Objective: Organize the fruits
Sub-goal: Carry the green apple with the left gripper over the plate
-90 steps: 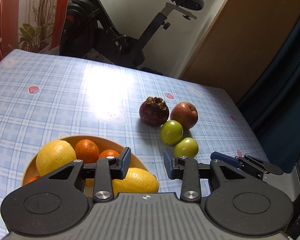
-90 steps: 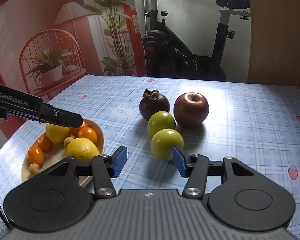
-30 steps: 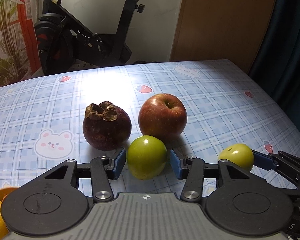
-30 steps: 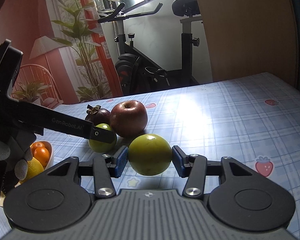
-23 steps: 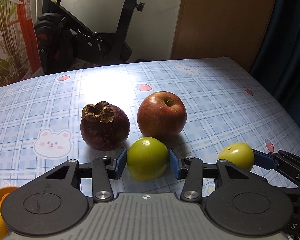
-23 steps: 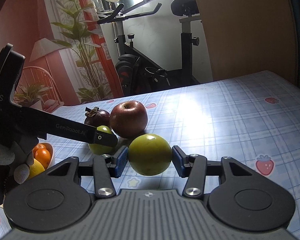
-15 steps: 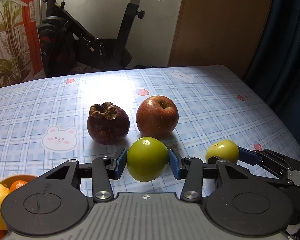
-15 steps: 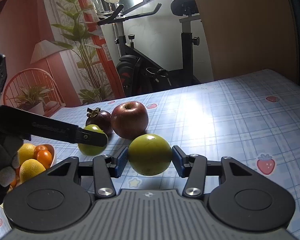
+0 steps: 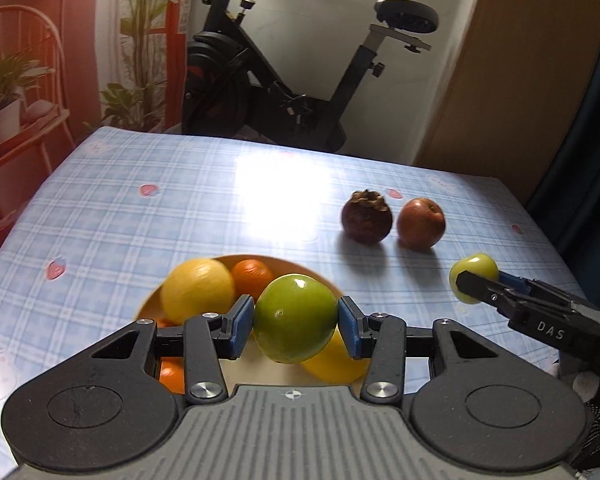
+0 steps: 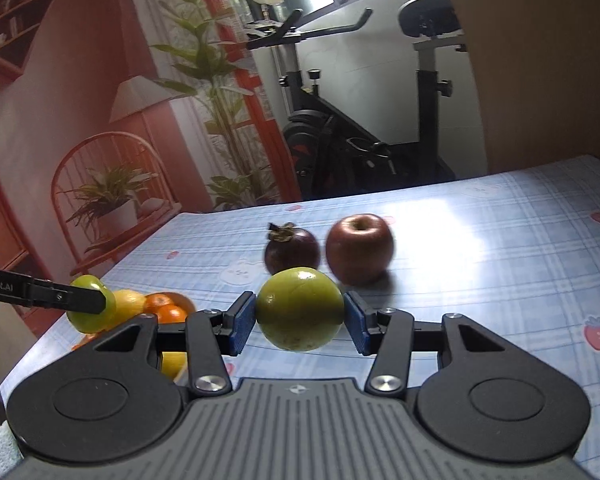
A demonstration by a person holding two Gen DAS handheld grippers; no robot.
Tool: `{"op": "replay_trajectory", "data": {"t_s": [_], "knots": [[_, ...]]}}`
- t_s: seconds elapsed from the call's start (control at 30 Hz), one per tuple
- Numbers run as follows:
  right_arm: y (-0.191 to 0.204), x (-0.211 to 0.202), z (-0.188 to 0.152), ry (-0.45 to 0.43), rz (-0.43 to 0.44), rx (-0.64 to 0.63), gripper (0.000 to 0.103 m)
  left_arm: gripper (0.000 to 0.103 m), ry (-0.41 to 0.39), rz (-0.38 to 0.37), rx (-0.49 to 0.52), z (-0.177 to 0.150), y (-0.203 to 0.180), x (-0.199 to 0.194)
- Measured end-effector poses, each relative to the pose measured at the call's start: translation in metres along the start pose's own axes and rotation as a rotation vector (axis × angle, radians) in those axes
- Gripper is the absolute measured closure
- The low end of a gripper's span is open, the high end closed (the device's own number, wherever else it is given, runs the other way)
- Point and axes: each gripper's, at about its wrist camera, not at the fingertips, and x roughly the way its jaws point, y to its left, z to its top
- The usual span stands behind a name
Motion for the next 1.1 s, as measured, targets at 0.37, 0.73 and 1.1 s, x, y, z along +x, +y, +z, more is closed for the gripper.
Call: {"op": "replay_trajectory", "data": {"t_s": [0.37, 0.73, 1.1], "knots": [[0.077, 0.009, -0.019, 0.12, 0.076, -0.125, 0.052, 0.055, 0.041, -0.05, 0.014, -0.015, 0.04, 0.005], [0.117, 0.024, -0.04, 0.223, 0.092, -0.257, 0.052, 0.055, 0.116, -0.119, 0.046, -0.021, 0.044, 0.038], [0.13, 0.051, -0.048, 0.277, 0.08, -0.351, 0.052, 0.055, 0.149, -0.151, 0.001, -0.016, 0.053, 0.057]]}}
